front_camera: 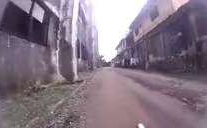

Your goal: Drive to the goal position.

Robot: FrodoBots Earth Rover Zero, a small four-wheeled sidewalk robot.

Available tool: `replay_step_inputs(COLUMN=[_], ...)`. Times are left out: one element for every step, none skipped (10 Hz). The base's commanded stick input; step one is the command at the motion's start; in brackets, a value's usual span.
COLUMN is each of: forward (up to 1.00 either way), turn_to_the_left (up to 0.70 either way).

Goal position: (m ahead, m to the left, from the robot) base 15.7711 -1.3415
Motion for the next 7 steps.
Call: replay_step_inputs(forward=[0.70, 0.70, 0.70, 0.70, 0.70, 0.70, 0.70], turn_to_the_left=[0.00, 0.00, 0.00, 0.00, 0.00, 0.00, 0.00])
